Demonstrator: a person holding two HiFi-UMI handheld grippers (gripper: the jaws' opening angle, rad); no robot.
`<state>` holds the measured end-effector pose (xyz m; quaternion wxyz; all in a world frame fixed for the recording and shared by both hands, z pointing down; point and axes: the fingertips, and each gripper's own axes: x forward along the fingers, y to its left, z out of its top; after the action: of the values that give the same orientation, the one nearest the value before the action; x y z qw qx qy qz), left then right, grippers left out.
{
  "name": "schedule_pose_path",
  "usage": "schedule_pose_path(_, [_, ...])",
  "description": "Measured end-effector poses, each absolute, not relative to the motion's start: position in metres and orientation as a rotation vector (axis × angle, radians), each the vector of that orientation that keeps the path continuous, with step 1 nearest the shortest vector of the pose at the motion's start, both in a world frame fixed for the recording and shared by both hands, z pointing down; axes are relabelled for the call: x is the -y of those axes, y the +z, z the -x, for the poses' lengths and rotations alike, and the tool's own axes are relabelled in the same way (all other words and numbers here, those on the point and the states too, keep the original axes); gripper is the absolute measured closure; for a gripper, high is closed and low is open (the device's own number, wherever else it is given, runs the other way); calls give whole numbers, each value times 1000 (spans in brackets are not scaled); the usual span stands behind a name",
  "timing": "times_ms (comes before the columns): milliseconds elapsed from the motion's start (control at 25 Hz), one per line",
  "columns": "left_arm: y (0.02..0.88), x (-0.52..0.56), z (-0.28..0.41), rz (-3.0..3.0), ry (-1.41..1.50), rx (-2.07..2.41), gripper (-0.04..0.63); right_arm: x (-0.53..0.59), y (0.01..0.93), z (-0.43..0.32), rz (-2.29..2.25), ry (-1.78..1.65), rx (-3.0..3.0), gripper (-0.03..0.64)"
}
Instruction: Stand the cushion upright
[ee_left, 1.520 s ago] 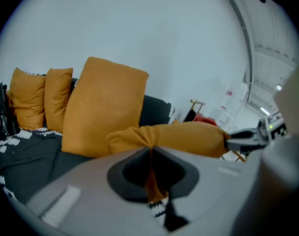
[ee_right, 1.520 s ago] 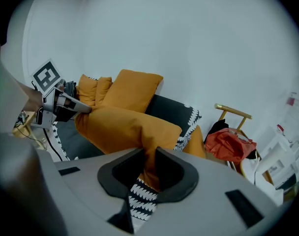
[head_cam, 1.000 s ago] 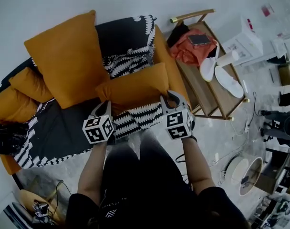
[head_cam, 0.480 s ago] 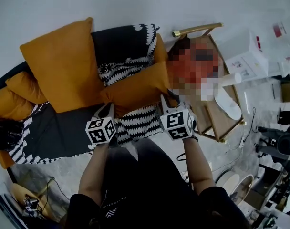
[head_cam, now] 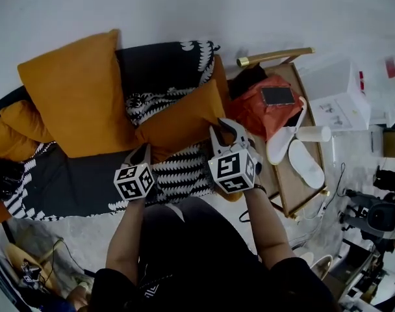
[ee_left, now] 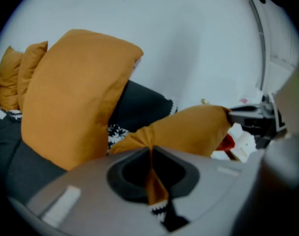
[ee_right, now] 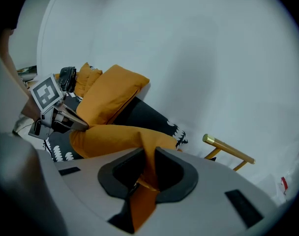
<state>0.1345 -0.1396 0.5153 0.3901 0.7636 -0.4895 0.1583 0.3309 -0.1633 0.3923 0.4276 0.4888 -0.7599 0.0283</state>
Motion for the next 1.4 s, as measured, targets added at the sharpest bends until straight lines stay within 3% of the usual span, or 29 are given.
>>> schedule_pose_path(840, [566,212,-177,-1821,127,1303,569,246,400,-343,-1158,-97,1937,554])
schedule_pose_path(1400, [610,252,-214,-1791,154,1283,571,267,425,-361,-1200,-88,1899,558])
